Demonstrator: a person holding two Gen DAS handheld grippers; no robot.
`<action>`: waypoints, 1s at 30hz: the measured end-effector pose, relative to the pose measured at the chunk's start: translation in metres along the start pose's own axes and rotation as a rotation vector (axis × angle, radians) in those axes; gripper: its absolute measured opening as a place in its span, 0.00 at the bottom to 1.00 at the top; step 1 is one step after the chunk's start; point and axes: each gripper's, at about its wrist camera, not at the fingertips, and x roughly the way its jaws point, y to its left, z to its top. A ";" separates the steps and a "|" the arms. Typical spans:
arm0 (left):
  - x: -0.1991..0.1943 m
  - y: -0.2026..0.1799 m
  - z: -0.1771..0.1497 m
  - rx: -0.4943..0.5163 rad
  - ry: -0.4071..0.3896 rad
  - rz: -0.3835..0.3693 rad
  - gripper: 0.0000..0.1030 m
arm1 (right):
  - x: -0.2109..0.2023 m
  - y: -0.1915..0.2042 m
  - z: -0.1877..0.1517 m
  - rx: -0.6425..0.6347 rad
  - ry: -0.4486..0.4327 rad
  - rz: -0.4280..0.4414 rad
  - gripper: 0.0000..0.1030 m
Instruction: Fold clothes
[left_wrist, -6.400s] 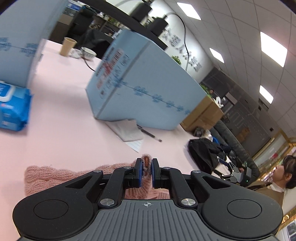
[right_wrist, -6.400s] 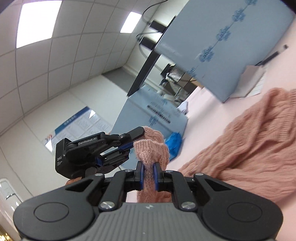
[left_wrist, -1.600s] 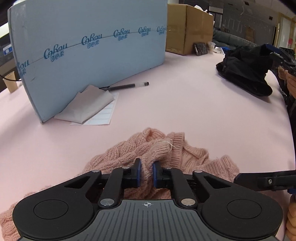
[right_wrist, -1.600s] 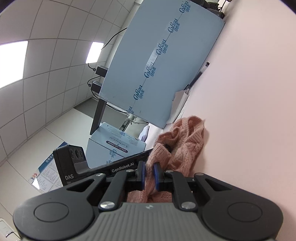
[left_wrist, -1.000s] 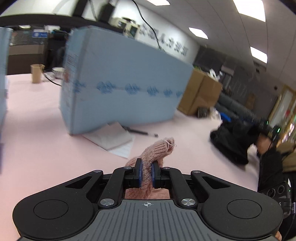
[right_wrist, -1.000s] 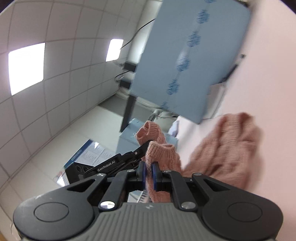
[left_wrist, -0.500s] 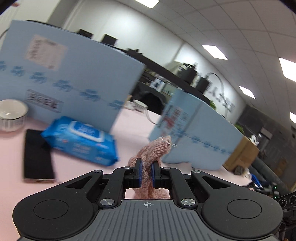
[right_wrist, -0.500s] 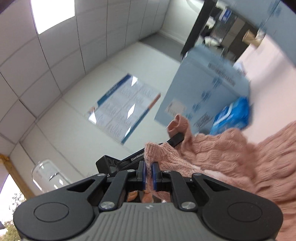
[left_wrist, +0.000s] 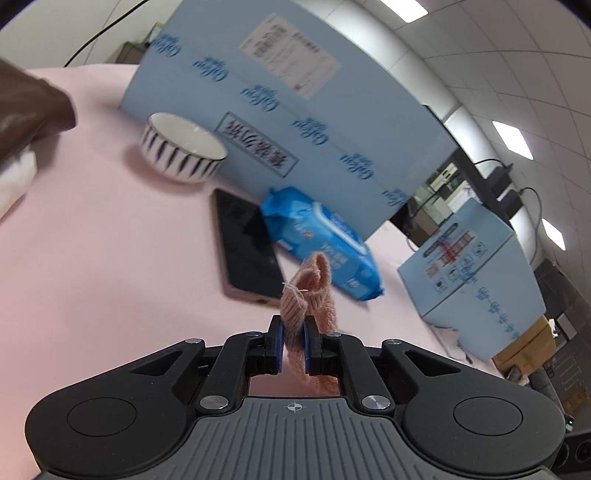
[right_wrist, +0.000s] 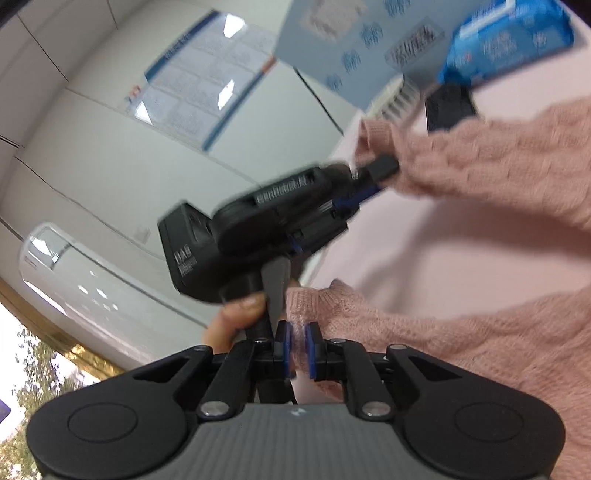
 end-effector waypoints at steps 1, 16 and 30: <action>0.001 0.006 0.001 -0.016 0.002 0.016 0.24 | 0.004 -0.001 -0.003 0.005 0.015 -0.021 0.32; -0.027 -0.002 0.000 0.040 -0.016 -0.016 0.49 | -0.079 0.010 -0.002 -0.025 -0.152 -0.021 0.71; -0.007 -0.012 -0.004 0.045 0.038 0.082 0.54 | -0.278 -0.039 -0.033 0.046 -0.543 -0.165 0.77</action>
